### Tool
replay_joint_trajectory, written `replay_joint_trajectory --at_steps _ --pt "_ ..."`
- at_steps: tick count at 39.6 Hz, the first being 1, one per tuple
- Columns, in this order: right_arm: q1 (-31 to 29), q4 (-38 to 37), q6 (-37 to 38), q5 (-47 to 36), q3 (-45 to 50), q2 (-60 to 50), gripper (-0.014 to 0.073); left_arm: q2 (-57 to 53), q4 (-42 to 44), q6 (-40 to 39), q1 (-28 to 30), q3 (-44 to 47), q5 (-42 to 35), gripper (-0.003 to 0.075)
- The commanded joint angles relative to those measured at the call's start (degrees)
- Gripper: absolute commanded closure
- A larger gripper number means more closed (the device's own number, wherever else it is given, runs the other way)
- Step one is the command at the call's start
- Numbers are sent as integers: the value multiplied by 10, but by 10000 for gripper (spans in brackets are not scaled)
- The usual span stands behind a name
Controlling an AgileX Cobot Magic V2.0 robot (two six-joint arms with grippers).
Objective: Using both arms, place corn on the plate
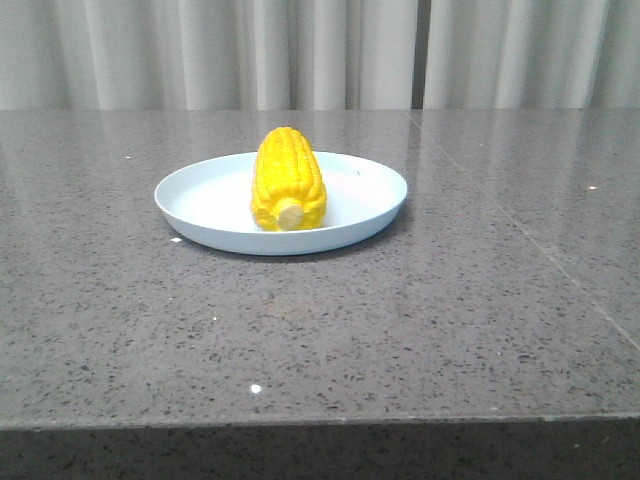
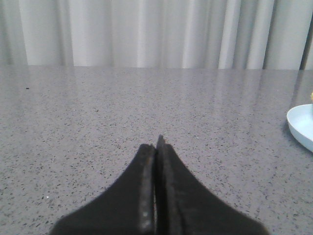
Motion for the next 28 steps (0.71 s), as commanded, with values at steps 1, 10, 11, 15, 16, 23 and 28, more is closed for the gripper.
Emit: replay_joint_trajectory --at_steps 1,10,11,15,16,23,28 --pt "-28 32 -19 -58 36 -29 715 -12 1 -6 1 2 -47 741" --pt "-55 40 -19 -28 91 -85 715 -12 1 -6 1 2 -47 741" --pt "-55 39 -19 -26 91 -84 715 -12 1 -6 1 2 -47 741" --pt "-55 39 -19 -25 91 -84 715 -12 1 -6 1 2 -47 741" --pt "-55 39 -19 -25 91 -84 715 -12 1 -6 1 2 -47 741" --pt "-55 39 -19 -25 91 -84 715 -12 1 -6 1 2 -47 741" --pt "-55 39 -19 -25 91 -84 715 -12 1 -6 1 2 -47 741"
